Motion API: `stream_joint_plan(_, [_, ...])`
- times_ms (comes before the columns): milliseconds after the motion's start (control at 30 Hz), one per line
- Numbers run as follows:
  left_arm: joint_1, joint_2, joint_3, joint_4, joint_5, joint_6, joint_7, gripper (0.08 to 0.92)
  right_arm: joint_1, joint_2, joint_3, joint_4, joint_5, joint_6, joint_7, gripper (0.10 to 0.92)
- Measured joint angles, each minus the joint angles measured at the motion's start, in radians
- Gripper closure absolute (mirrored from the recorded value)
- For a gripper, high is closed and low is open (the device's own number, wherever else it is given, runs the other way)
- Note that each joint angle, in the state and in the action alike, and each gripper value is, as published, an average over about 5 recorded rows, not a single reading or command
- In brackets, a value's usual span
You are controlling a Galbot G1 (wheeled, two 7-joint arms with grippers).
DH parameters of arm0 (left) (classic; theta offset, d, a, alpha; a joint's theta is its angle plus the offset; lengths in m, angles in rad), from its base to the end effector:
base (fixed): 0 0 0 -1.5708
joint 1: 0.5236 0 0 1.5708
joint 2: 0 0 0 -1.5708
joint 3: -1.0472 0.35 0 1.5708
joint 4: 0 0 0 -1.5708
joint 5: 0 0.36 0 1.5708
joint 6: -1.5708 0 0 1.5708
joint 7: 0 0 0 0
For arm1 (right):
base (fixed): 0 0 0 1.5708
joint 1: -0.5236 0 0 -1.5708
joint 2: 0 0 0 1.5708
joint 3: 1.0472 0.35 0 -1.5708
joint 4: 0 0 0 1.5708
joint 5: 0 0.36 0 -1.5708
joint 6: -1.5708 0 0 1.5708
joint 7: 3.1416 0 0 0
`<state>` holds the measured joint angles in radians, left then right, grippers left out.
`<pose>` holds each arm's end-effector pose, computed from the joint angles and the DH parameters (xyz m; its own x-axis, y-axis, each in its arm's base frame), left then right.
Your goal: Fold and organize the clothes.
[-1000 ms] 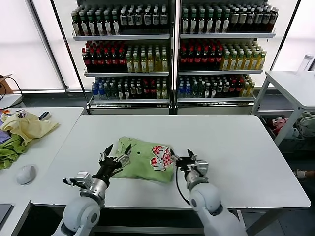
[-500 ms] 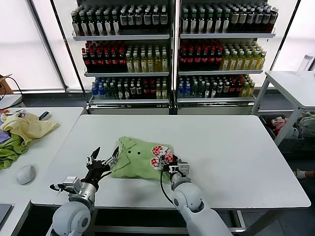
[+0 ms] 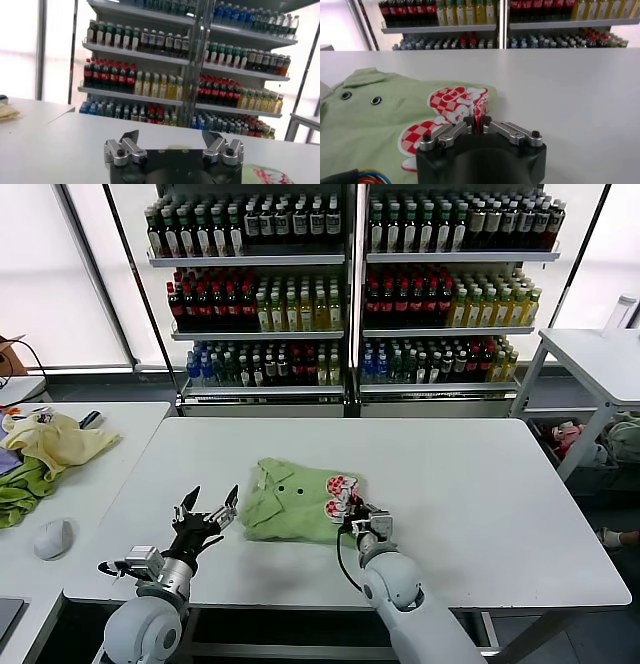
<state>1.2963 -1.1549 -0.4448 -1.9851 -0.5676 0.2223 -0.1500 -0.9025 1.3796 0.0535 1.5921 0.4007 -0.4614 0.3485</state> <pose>0.2695 0.0591 -0.2730 -0.9825 0.1224 0.1405 0.0987 0.9815 -0.1642 0.3705 0.0950 -0.3170 -0.8976 -0.1516 0.4140 -0.1557 0.9875 0.0241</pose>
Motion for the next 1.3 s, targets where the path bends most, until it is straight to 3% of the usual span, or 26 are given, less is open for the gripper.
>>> stream_joint_plan(167, [-0.004, 0.005, 0.008, 0.003, 0.009, 0.002, 0.002, 0.177, 0.033, -0.040, 0.023, -0.037, -0.045, 0.013, -0.055, 0.896])
stream_joint_plan(533, [-0.014, 0.004, 0.025, 0.015, 0.035, 0.006, 0.007, 0.177, 0.145, -0.138, 0.065, -0.161, -0.145, 0.067, -0.211, 0.878])
stream_joint_plan(933, [-0.016, -0.006, 0.051, 0.010, 0.080, 0.000, 0.014, 0.177, 0.124, -0.169, 0.126, -0.165, -0.241, 0.216, -0.276, 0.563])
stream_joint_plan(1300, [0.020, -0.018, 0.058, -0.031, 0.135, -0.026, 0.022, 0.177, -0.163, -0.185, 0.305, 0.128, -0.230, 0.284, -0.282, 0.244])
